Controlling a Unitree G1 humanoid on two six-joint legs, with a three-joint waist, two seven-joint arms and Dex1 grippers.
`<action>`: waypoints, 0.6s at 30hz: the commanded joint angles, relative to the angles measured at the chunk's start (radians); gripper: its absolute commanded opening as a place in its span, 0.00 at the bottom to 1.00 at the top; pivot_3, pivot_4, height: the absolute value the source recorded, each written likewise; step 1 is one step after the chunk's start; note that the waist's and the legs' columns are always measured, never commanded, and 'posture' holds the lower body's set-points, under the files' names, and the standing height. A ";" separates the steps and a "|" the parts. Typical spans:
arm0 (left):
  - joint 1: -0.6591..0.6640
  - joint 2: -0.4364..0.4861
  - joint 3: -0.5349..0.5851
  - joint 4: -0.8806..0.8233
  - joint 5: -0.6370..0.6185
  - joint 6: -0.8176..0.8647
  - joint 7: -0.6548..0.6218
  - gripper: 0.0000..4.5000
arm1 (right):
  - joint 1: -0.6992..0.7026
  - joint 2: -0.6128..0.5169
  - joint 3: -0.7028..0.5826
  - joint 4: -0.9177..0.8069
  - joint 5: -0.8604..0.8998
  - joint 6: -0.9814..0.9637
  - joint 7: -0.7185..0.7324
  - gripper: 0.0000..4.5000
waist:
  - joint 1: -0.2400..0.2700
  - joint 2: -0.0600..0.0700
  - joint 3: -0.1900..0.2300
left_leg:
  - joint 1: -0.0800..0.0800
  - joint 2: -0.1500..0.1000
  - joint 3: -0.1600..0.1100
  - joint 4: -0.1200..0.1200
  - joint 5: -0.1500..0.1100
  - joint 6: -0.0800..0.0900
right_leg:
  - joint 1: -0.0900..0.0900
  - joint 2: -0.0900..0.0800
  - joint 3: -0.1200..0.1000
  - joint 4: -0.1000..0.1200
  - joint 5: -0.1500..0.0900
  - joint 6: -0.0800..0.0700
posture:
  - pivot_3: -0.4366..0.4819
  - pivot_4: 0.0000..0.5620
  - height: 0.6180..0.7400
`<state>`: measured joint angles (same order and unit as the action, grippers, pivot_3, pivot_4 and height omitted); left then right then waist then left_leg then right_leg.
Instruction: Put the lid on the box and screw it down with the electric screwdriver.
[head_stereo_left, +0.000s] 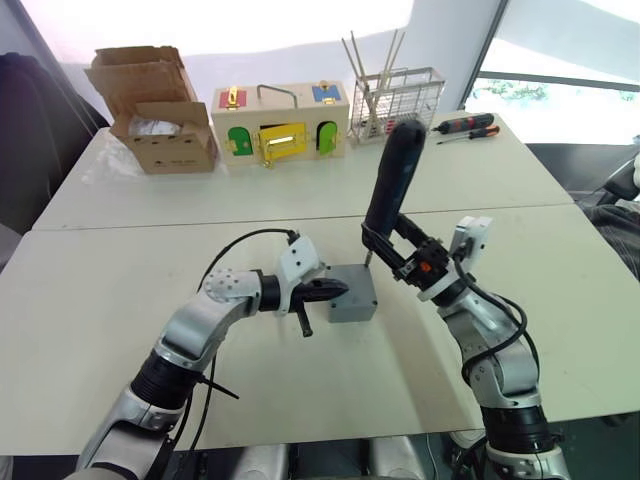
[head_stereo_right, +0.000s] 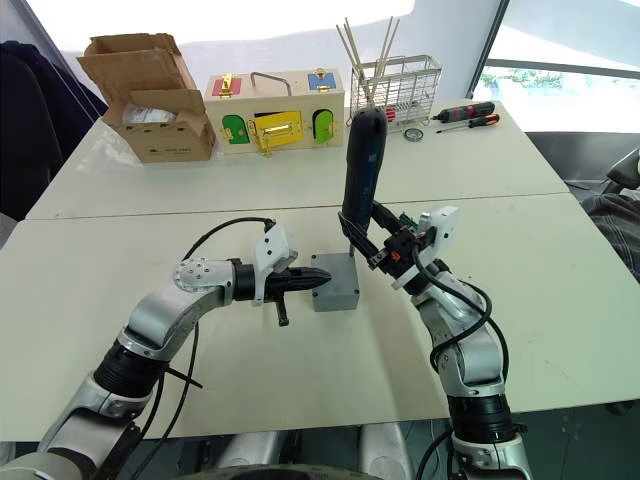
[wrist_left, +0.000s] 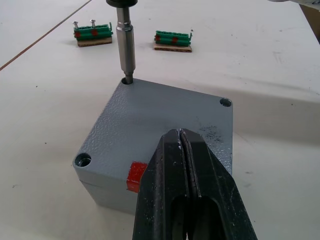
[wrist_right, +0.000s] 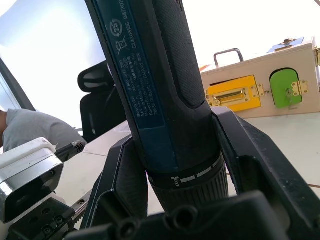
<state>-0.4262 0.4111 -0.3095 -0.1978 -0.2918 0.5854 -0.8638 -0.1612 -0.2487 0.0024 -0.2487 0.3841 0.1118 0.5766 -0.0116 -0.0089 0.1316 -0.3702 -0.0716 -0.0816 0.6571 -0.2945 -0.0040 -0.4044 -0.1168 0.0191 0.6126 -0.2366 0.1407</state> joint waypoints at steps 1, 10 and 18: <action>-0.004 0.000 -0.006 -0.011 0.002 0.002 0.000 0.00 | 0.083 -0.004 0.075 0.148 -0.061 0.061 0.006 0.39 | 0.000 0.000 0.000 | 0.000 0.000 0.000 0.000 0.000 0.000 | 0.000 0.000 0.000 0.000 0.000 0.000 | 0.48 0.27 0.95; 0.000 0.003 -0.005 -0.014 0.004 0.003 0.002 0.00 | 0.080 -0.006 0.079 0.163 -0.064 0.046 0.004 0.39 | 0.000 -0.003 -0.002 | 0.003 0.000 0.000 -0.002 0.000 0.000 | 0.002 0.000 0.000 -0.001 0.000 0.000 | 0.48 0.27 0.95; -0.001 -0.001 -0.004 -0.012 0.005 0.003 0.001 0.00 | 0.073 -0.011 0.080 0.171 -0.067 0.037 0.005 0.39 | 0.000 -0.003 -0.002 | 0.015 0.000 -0.001 -0.009 0.000 0.000 | 0.011 -0.001 0.000 -0.002 -0.006 -0.002 | 0.48 0.27 0.95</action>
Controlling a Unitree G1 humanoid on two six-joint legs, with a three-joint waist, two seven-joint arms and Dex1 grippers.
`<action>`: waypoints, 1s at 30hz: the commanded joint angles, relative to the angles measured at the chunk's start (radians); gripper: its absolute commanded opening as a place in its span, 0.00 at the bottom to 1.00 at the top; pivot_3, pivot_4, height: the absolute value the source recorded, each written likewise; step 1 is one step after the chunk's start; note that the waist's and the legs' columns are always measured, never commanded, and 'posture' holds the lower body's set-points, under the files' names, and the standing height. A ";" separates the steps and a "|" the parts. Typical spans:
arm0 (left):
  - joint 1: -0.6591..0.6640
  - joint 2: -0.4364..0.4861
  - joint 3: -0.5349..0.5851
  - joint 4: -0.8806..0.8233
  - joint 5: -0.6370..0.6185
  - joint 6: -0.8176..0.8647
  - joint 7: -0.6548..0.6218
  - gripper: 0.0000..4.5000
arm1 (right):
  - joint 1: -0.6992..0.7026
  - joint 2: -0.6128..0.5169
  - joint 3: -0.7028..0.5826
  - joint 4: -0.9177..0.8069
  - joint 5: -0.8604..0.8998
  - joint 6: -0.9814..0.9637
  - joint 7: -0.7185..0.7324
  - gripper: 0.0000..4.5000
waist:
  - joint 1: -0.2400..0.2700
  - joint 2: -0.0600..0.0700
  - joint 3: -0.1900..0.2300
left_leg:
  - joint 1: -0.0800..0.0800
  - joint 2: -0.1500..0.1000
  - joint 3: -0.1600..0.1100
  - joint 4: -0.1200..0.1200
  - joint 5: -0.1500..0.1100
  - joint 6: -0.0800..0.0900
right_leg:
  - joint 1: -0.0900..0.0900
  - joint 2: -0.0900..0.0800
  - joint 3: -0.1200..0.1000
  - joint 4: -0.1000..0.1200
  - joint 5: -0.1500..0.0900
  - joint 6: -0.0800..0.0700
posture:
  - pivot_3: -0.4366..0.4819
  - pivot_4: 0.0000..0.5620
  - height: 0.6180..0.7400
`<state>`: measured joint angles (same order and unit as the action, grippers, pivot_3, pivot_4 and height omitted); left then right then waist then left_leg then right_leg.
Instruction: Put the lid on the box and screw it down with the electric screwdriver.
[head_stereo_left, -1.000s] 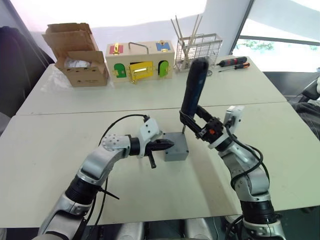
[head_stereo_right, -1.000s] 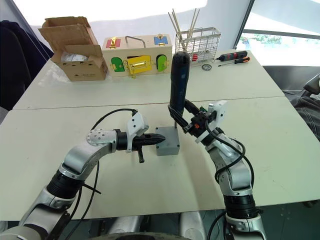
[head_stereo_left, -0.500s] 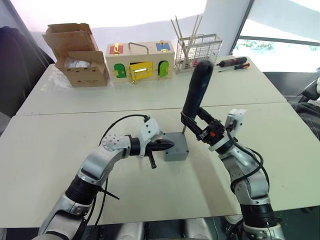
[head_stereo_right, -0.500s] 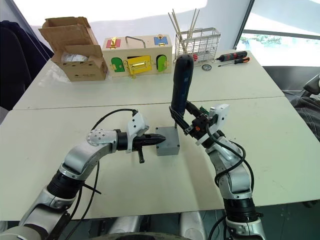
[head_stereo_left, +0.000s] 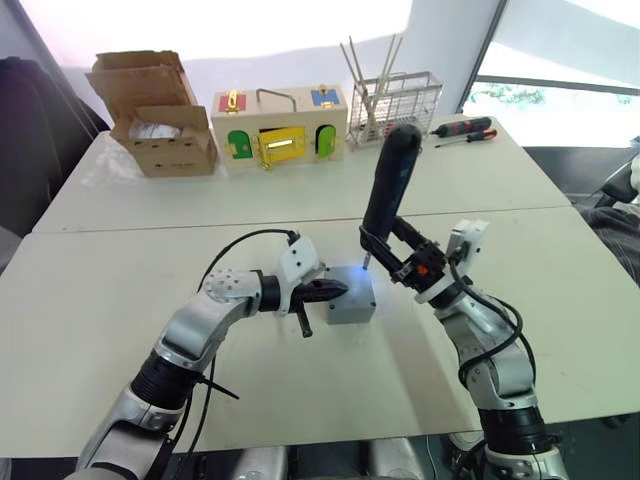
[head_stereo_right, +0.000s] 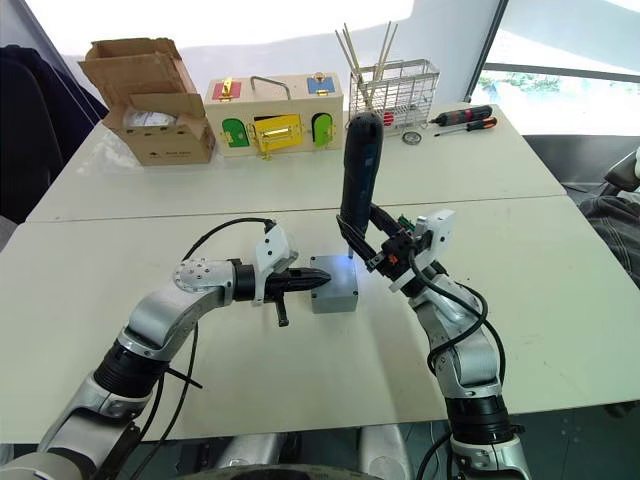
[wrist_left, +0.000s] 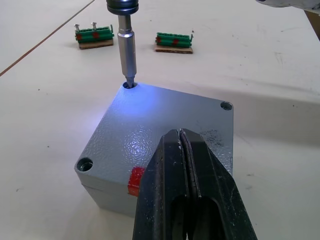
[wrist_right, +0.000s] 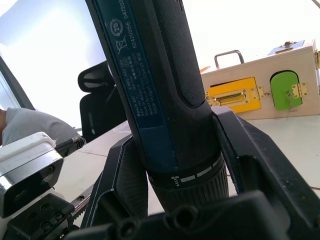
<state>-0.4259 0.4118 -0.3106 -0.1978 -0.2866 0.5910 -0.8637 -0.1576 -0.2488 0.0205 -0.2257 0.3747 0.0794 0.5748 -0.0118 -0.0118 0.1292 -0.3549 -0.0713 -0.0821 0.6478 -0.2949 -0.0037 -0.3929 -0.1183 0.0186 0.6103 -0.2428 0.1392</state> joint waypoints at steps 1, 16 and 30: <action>-0.001 -0.001 -0.003 -0.013 0.000 -0.002 0.001 0.00 | 0.069 -0.011 0.061 0.147 -0.058 0.069 0.007 0.39 | 0.000 0.000 0.000 | 0.000 0.000 0.000 0.000 0.000 0.000 | 0.000 0.000 0.000 0.000 0.000 0.000 | 0.48 0.27 0.95; 0.009 0.000 0.000 -0.003 0.002 -0.004 -0.002 0.00 | -0.025 -0.040 -0.027 -0.017 0.042 0.136 -0.033 0.39 | 0.001 0.001 0.002 | -0.001 0.000 -0.001 0.000 0.000 0.000 | -0.001 0.000 0.000 0.000 0.000 0.000 | 0.48 0.27 0.95; 0.025 0.008 0.069 -0.047 -0.060 0.001 0.006 0.00 | -0.459 -0.301 -0.334 -0.232 0.543 0.733 -0.347 0.39 | 0.006 0.010 0.024 | -0.021 -0.001 -0.003 0.002 0.001 -0.002 | -0.019 -0.002 -0.002 0.002 0.001 -0.001 | 0.48 0.27 0.95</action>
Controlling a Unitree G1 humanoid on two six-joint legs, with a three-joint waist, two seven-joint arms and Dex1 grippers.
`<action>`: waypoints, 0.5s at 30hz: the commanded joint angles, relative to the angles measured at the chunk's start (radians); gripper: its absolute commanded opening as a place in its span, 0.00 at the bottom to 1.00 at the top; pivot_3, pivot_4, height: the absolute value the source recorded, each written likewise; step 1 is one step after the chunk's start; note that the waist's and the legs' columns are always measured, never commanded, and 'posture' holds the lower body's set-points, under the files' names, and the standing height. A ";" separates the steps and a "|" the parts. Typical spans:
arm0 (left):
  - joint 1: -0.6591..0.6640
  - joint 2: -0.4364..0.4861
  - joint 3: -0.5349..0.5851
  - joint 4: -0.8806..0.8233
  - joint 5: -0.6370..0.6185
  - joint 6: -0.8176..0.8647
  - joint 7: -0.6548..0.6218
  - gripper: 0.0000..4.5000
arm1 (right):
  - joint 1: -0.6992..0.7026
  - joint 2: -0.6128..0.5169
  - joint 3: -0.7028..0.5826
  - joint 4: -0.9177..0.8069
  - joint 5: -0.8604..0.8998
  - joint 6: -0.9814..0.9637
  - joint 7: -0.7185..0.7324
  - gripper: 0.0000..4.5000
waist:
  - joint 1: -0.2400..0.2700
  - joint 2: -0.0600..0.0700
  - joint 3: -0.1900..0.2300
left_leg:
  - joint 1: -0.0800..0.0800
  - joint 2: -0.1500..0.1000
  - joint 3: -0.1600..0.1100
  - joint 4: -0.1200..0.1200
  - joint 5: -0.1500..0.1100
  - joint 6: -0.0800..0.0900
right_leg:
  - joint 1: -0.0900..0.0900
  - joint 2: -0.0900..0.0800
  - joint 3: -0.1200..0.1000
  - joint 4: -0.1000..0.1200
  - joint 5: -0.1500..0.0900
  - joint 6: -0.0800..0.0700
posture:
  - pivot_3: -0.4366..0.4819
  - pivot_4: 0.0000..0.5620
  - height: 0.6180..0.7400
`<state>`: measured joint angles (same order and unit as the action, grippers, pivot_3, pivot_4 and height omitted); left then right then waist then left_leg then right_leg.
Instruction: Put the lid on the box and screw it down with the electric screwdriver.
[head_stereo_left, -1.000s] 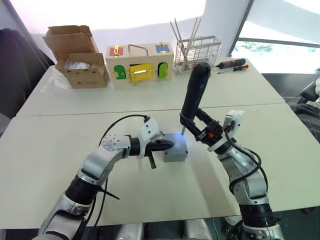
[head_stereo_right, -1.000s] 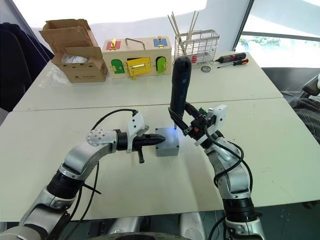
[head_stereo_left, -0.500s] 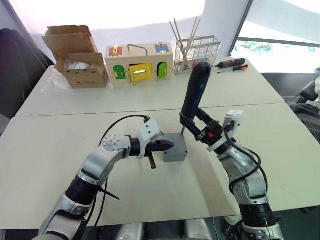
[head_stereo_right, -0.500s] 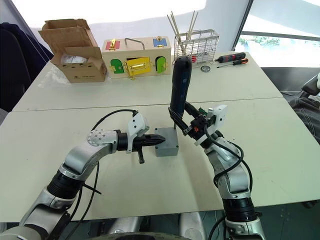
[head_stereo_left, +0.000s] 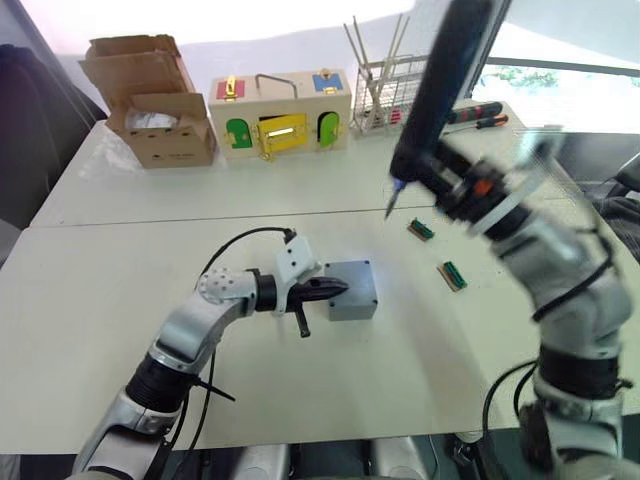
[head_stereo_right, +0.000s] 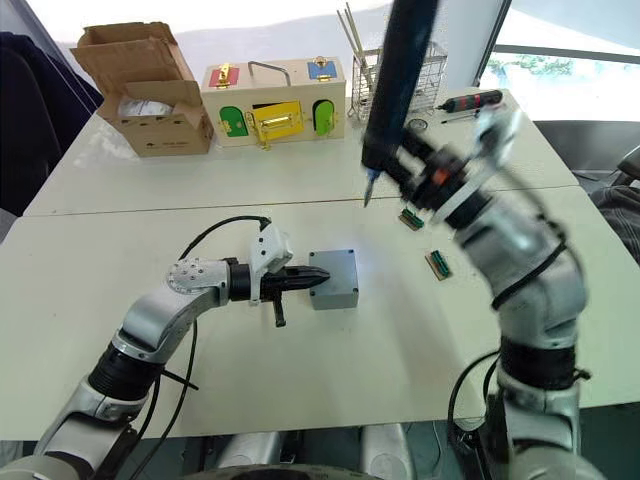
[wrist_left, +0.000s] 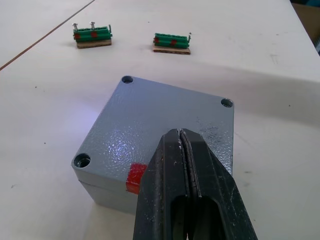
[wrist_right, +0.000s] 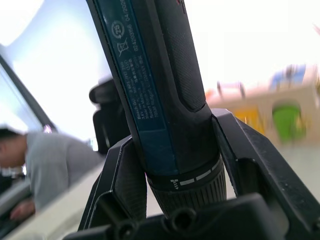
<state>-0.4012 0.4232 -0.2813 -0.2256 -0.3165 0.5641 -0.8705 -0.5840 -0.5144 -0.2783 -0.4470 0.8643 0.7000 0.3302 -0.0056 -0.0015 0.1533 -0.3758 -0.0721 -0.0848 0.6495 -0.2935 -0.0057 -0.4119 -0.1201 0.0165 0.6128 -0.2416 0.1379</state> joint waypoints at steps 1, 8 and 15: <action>-0.009 -0.010 0.060 -0.029 -0.053 0.037 0.017 0.00 | -0.056 -0.069 -0.037 0.013 0.059 0.168 -0.125 0.39 | -0.001 0.000 0.000 | 0.000 0.000 0.000 0.000 0.000 0.000 | 0.000 0.000 0.000 0.000 0.000 0.000 | 0.48 0.27 0.95; -0.043 0.043 0.100 -0.193 -0.163 0.132 -0.020 0.00 | -0.053 -0.390 0.000 0.220 -0.116 0.279 -0.038 0.39 | 0.011 -0.001 0.013 | -0.016 -0.002 0.001 0.008 0.000 0.000 | -0.012 -0.001 0.000 0.002 0.001 -0.001 | 0.48 0.27 0.95; -0.016 0.101 0.048 -0.347 -0.188 0.174 -0.008 0.00 | -0.021 -0.634 0.068 0.547 -0.131 0.576 0.187 0.39 | 0.016 0.002 0.015 | -0.031 -0.001 0.004 0.014 0.003 -0.004 | -0.025 -0.001 0.000 0.002 0.001 0.000 | 0.48 0.27 0.95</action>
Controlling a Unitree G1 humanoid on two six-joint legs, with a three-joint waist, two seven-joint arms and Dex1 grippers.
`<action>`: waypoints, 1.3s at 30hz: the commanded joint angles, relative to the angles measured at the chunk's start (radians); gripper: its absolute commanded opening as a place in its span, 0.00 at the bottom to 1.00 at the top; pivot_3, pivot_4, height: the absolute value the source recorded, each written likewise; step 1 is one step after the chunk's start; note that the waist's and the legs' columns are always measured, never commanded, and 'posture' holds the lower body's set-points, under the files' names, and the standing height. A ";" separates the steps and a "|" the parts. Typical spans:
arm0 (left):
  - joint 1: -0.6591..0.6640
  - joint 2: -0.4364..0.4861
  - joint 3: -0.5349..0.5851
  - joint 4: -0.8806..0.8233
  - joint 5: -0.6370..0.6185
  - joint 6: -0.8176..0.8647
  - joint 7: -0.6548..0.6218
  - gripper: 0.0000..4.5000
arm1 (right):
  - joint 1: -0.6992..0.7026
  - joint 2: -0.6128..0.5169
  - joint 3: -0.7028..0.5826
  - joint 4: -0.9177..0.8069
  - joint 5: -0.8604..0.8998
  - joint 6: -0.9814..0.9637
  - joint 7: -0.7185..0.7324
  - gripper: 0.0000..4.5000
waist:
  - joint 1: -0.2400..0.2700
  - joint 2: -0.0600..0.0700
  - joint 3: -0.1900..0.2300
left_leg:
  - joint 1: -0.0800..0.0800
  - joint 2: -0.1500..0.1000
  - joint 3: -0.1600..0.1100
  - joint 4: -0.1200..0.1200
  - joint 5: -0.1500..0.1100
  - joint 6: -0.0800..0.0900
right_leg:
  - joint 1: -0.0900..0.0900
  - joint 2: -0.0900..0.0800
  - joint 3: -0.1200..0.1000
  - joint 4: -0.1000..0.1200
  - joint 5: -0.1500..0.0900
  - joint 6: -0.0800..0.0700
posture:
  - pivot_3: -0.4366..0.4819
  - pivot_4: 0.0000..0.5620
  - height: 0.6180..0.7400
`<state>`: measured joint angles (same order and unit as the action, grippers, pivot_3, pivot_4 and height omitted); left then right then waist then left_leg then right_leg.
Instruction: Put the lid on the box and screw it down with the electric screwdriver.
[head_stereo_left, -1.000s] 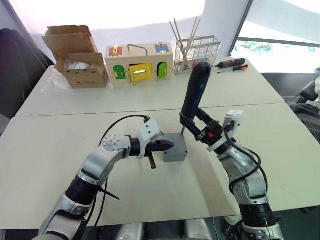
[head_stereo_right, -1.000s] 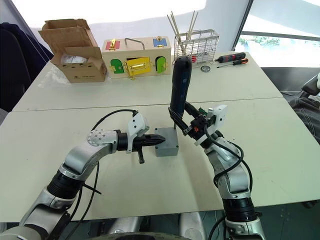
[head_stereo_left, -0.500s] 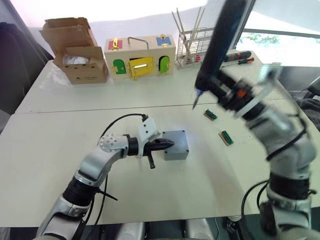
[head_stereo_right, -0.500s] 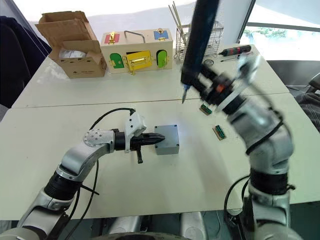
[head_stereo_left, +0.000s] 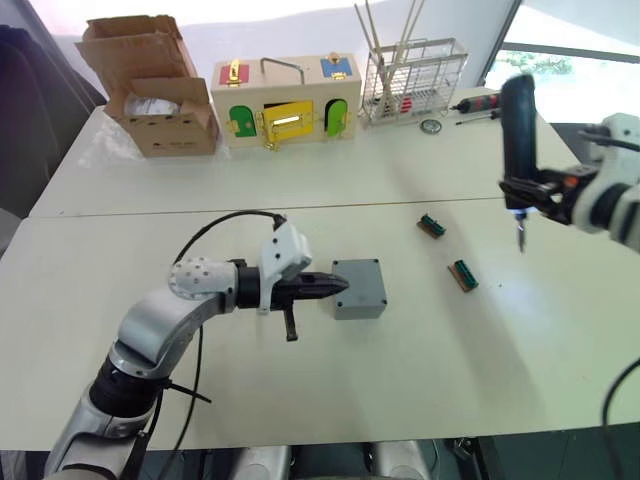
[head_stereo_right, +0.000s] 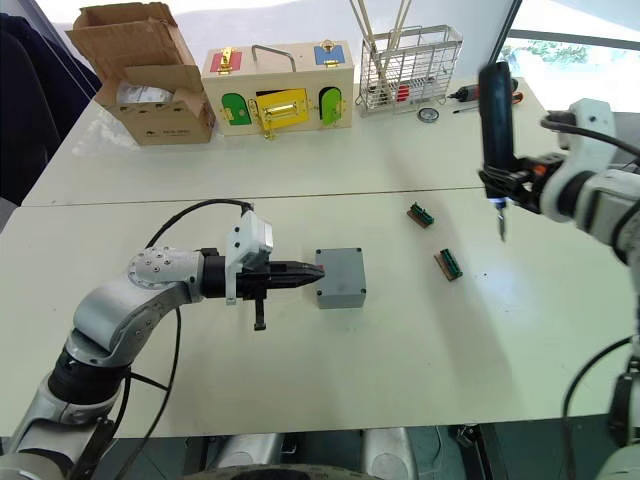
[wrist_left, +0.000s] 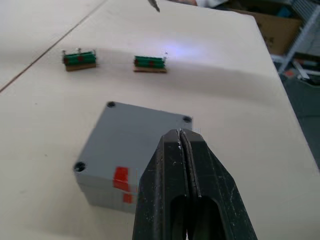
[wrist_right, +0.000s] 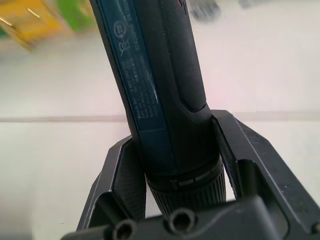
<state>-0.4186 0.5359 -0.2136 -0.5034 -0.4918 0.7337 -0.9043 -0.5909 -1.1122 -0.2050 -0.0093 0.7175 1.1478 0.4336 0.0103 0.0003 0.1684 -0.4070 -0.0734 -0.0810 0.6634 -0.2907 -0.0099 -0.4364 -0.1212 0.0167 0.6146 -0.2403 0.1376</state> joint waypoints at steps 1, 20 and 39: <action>0.002 -0.018 -0.031 -0.078 -0.009 0.008 0.038 0.00 | -0.019 -0.039 0.003 0.156 0.028 0.178 0.114 0.39 | 0.001 0.000 0.000 | 0.000 0.000 0.000 0.001 0.000 0.000 | 0.001 0.000 0.000 0.000 0.000 0.000 | 0.48 0.27 0.95; 0.075 -0.031 -0.087 -0.140 0.005 0.015 0.148 0.00 | -0.271 -0.021 0.458 0.721 -0.414 -0.028 0.497 0.39 | -0.002 0.008 0.005 | 0.004 0.000 0.002 0.005 0.001 0.000 | 0.005 0.001 0.001 0.000 0.005 0.002 | 0.48 0.27 0.95; 0.067 0.063 0.074 0.068 0.088 -0.047 0.174 0.00 | 0.050 0.022 0.113 0.040 -0.351 -0.471 0.583 1.00 | 0.001 0.007 0.006 | 0.008 0.001 0.000 0.002 0.002 -0.002 | 0.007 0.003 0.000 0.001 0.005 0.003 | 0.48 0.27 0.95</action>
<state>-0.3412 0.5890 -0.1549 -0.4162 -0.4033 0.7055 -0.7185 -0.5880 -1.1090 -0.0395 0.1843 0.2823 0.6640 0.9746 0.0110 0.0074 0.1742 -0.3995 -0.0724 -0.0811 0.6661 -0.2889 -0.0122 -0.4295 -0.1183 0.0163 0.6160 -0.2351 0.1405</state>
